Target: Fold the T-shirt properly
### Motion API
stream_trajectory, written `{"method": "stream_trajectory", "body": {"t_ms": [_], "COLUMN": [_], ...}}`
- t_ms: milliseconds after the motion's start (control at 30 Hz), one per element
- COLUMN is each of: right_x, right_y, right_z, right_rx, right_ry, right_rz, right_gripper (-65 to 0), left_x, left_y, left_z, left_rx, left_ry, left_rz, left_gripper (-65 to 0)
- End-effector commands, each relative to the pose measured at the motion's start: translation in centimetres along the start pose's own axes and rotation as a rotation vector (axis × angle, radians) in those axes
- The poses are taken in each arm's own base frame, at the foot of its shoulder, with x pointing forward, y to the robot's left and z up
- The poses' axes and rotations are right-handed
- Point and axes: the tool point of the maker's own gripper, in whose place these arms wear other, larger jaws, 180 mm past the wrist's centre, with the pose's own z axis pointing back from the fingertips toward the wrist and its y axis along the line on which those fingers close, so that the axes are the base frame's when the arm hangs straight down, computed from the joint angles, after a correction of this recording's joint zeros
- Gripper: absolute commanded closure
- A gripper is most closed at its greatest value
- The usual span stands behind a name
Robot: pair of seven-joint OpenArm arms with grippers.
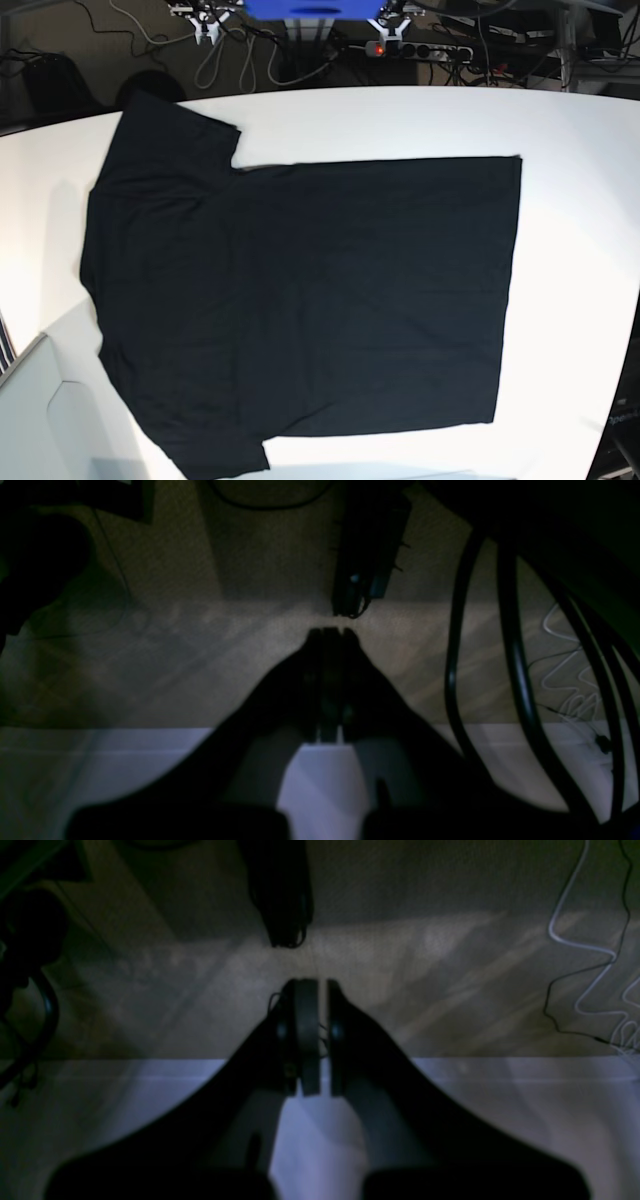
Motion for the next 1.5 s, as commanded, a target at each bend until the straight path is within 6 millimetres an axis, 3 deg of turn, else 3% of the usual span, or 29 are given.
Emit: {"method": "stream_trajectory", "body": {"t_ms": [0,167,467,633,733,933,1033,1467], "right_x": [-0.4,-0.6,-0.4,0.1,1.8,2.8,2.6,2.6], "right_y": [0.0,-0.1,-2.3,-2.3,-2.4,-3.3,-4.2,-4.3], "right_z": [0.0,0.0,0.3,0.3,0.7,1.1,1.2,1.5], "right_rx": [0.012,0.008,-0.025,-0.025,-0.025,-0.038,-0.052,-0.052], "right_ry": [0.008,0.013,0.003,-0.008,-0.052,-0.085,-0.062,-0.071], "right_rz": [0.003,0.003,0.004,0.005,0.016,0.024,0.027,0.034], "right_gripper": [-0.1,-0.1,-0.1,-0.1,-0.1,-0.1,-0.1,0.0], "left_x": [-0.9,-0.9,-0.7,0.6,1.1,0.6,0.6,0.6], "left_y": [-0.9,0.1,0.3,0.2,1.2,2.2,2.6,2.4], "left_z": [0.0,0.0,0.0,0.5,0.8,0.9,1.0,0.9], "left_rx": [-0.023,-0.008,-0.006,-0.012,0.003,0.018,0.025,0.022], "left_ry": [0.017,0.021,0.016,-0.046,-0.065,-0.062,-0.062,-0.064], "left_rz": [-0.007,-0.087,-0.091,-0.097,-0.103,-0.106,-0.106,-0.105], "left_gripper": [-0.2,-0.2,-0.2,-0.2,-0.2,-0.2,-0.1,0.0]}}
